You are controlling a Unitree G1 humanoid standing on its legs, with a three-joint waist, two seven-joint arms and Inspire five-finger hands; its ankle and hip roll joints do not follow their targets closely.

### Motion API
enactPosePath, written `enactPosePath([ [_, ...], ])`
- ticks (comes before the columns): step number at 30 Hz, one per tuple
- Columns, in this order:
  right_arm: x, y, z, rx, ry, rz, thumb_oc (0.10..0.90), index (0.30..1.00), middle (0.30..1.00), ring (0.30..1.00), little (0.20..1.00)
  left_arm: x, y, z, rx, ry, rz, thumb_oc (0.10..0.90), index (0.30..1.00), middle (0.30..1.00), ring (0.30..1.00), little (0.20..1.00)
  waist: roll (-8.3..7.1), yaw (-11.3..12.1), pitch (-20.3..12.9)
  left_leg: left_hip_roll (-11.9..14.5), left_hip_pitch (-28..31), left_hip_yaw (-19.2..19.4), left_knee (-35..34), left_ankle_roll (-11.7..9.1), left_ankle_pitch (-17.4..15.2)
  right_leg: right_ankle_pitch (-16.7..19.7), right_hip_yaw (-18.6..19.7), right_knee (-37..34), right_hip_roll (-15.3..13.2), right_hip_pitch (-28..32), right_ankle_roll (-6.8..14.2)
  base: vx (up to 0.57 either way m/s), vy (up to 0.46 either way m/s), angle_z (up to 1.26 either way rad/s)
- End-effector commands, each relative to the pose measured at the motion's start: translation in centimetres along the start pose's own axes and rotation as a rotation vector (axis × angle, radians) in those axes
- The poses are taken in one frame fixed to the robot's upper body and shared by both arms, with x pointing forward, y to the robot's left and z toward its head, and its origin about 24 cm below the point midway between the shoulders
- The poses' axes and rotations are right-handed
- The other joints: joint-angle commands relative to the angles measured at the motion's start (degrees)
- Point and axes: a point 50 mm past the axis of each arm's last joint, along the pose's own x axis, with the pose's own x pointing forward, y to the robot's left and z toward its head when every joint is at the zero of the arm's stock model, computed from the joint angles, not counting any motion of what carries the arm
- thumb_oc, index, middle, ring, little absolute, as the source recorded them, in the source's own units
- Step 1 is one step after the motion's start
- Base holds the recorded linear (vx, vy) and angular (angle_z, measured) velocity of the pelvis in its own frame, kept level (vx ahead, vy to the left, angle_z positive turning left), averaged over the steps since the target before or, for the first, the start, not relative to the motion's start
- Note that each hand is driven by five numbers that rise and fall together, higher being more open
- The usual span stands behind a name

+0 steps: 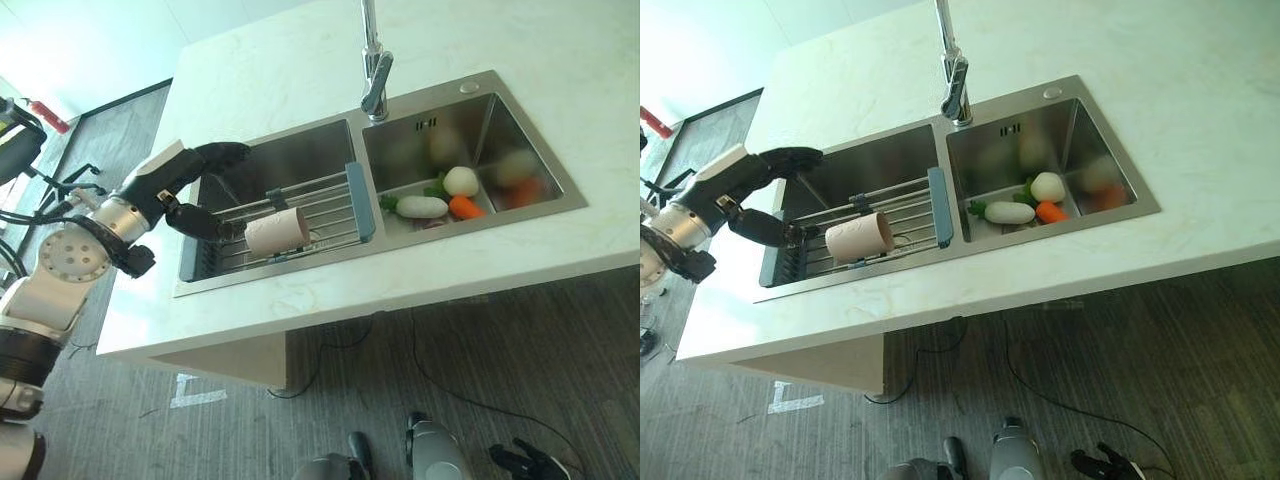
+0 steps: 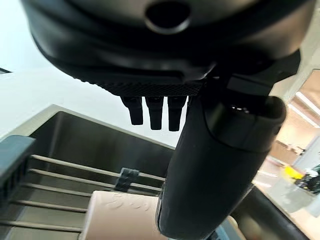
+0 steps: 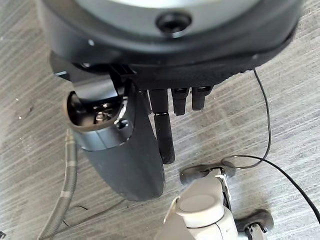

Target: Place the dishes in the dishwasher.

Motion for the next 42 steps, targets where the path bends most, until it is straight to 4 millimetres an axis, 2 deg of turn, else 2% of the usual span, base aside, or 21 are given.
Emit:
enactPosePath([
  [1,0.0,-1.6,1.9,0.046,-0.086,-0.044,0.8,0.9,0.9,0.9,0.9,-0.3,6.0,3.6,0.077,-0.137,0.211,0.8,0.9,0.9,0.9,0.9,-1.15,-0.3,0.2,3.5,-2.9,0.1,5.6,-2.1,-7.9,-3.7,1.3,-7.2,-3.2,5.4,7.3,-0.02,0.022,-0.11],
  [3,0.0,-1.7,2.1,0.045,-0.09,-0.047,0.8,0.9,0.9,0.9,0.9,-0.3,5.8,3.3,0.083,-0.122,0.194,0.8,0.9,0.9,0.9,0.9,-1.03,-0.4,0.5,3.4,-3.1,0.3,5.6,-2.2,-7.8,-3.5,1.3,-7.2,-3.3,5.2,7.4,-0.02,0.028,-0.1],
  [7,0.0,-2.0,2.4,0.051,-0.099,-0.053,0.8,0.9,0.9,0.9,0.9,-0.3,5.8,3.1,0.202,-0.083,0.218,0.8,0.9,0.9,0.9,0.9,-0.86,-0.8,1.5,3.2,-3.9,0.3,5.6,-2.1,-7.5,-3.1,1.7,-7.2,-3.3,4.1,7.5,-0.01,0.017,-0.02],
  [12,0.0,-2.0,3.0,0.062,-0.123,-0.049,0.8,0.9,0.9,0.9,0.9,-0.4,6.1,3.4,0.219,-0.099,0.254,0.8,0.9,0.9,0.9,0.9,-1.04,-1.2,3.2,3.0,-5.1,0.5,5.6,-2.0,-7.1,-2.4,2.2,-7.2,-3.3,2.7,7.5,-0.01,0.014,-0.03],
  [16,0.1,-1.8,3.9,0.062,-0.154,-0.037,0.8,0.9,0.9,0.9,0.9,-0.1,6.2,3.4,0.322,-0.074,0.333,0.8,0.9,0.9,0.9,0.9,-1.08,-1.9,5.2,2.9,-6.7,0.6,5.6,-2.0,-6.5,-1.7,2.9,-7.2,-3.2,0.9,7.4,-0.02,0.018,-0.1],
  [20,0.0,-1.7,4.3,0.065,-0.172,-0.027,0.8,0.9,0.9,0.9,0.9,-0.6,7.0,3.6,0.311,-0.09,0.417,0.8,0.9,0.9,0.9,0.9,-0.74,-2.1,6.6,2.7,-7.3,0.5,5.6,-1.9,-6.1,-1.4,3.2,-7.2,-3.3,0.3,7.3,0.01,0.025,-0.07],
  [28,0.0,-1.6,5.5,0.065,-0.209,-0.009,0.8,0.9,0.9,0.9,0.9,-0.2,6.0,3.0,0.282,-0.038,0.348,0.8,0.9,0.9,0.9,0.9,-0.15,-2.6,8.4,2.2,-7.9,0.2,5.6,-1.7,-5.7,-1.1,3.3,-7.2,-3.4,-0.3,7.2,0.05,0.026,0.0],
  [36,0.1,-1.9,6.4,0.065,-0.224,-0.012,0.8,0.9,0.9,0.9,0.9,1.2,5.3,4.9,0.35,-0.092,0.228,0.8,0.9,0.9,0.9,0.9,0.44,-3.2,9.8,1.8,-8.2,0.3,5.6,-1.6,-5.5,-0.7,3.3,-7.2,-3.7,-0.8,7.4,0.01,0.012,-0.02],
  [42,0.1,-2.1,6.7,0.06,-0.233,-0.009,0.8,0.9,0.9,0.9,0.9,1.5,4.9,5.4,0.347,-0.089,0.196,0.8,0.9,0.9,0.9,0.9,1.1,-3.3,10.0,1.7,-8.1,0.6,5.6,-1.5,-5.3,-0.7,3.1,-7.2,-4.0,-0.7,7.4,0.0,0.0,0.0],
])
